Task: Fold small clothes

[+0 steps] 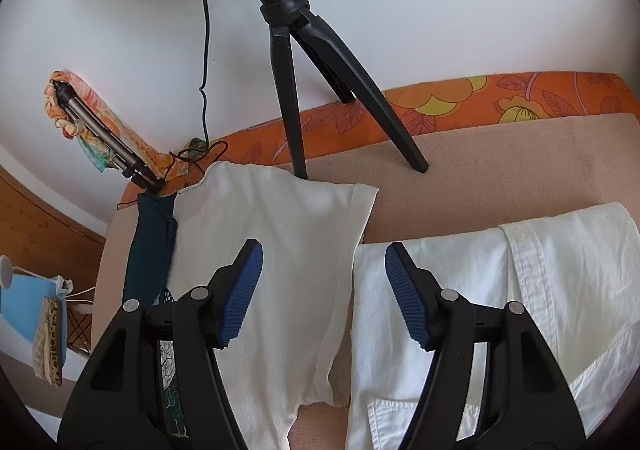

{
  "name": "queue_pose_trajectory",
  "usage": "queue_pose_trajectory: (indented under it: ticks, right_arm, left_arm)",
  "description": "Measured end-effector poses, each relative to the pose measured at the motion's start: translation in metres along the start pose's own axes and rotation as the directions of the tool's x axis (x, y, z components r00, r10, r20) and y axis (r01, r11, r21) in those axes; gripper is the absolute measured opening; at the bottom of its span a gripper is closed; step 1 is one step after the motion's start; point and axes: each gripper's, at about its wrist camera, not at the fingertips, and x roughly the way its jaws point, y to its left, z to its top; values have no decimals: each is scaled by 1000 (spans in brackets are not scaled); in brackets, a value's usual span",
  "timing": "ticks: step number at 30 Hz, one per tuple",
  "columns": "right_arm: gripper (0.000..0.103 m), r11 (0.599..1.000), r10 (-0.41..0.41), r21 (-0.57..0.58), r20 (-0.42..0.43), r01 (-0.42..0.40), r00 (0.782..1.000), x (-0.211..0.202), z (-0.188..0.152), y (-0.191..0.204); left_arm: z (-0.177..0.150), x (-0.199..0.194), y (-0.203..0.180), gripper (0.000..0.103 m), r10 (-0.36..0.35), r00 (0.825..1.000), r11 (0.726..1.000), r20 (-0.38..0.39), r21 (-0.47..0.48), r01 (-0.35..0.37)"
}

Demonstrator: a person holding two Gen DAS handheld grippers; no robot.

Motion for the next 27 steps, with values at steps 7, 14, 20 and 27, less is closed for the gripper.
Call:
queue_pose_trajectory:
  ticks: [7,14,20,27]
  right_arm:
    - [67,995,-102,-17,-59,101,993,52,18,3]
    - [51,992,-123,22,-94,125,988,86,25,-5]
    - [10,984,-175,-51,-94,171,980,96,22,13]
    - [5,967,-232,-114,-46,226,972,78,31,46]
  left_arm:
    - [7,-16,9,5,15,999,1000,44,-19,-14]
    - [7,-20,18,5,8,999,999,53,-43,-5]
    - [2,-22,25,5,3,998,998,67,-67,1]
    - [-9,-40,36,5,10,995,993,100,-115,2]
